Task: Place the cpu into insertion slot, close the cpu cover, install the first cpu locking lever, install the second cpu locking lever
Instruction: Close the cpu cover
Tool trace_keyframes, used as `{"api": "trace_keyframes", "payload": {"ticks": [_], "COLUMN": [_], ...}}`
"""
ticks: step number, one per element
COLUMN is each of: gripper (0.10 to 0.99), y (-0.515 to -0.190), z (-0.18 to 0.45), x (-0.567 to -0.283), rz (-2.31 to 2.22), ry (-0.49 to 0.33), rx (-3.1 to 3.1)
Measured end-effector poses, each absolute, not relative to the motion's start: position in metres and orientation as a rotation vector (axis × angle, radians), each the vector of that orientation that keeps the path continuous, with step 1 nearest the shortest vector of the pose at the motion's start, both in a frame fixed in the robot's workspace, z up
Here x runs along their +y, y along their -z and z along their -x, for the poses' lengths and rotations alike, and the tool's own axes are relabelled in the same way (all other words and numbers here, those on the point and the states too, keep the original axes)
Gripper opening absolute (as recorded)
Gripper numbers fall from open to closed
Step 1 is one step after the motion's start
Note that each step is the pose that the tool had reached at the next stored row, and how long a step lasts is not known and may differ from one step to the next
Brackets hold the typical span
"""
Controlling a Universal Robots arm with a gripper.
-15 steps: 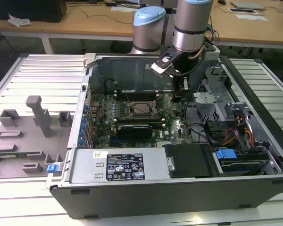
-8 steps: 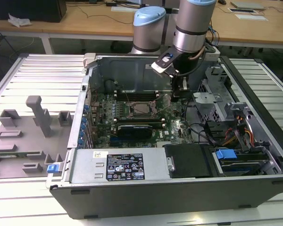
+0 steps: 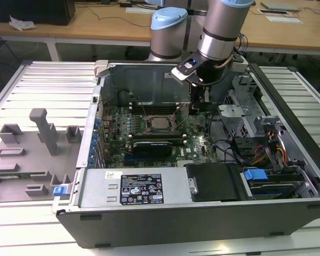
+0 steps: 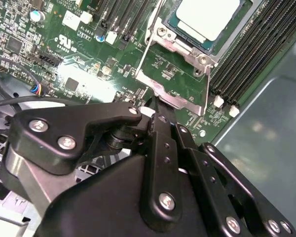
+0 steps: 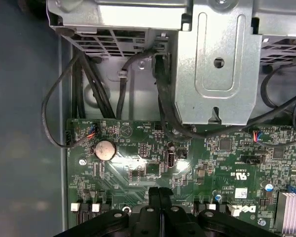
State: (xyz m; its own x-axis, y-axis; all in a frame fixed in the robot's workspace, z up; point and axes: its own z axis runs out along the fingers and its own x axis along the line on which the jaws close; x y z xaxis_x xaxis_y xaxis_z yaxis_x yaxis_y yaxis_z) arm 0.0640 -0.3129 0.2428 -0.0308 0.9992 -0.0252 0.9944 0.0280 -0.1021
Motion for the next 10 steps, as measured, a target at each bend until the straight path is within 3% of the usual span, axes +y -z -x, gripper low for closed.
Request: {"api": "trace_keyframes", "payload": {"ticks": [10], "gripper": [0.106], "y": [-0.243], "z": [-0.039], "x": [-0.313], "rz": [2.159], "ry": [-0.106], "rx": [-2.224]}}
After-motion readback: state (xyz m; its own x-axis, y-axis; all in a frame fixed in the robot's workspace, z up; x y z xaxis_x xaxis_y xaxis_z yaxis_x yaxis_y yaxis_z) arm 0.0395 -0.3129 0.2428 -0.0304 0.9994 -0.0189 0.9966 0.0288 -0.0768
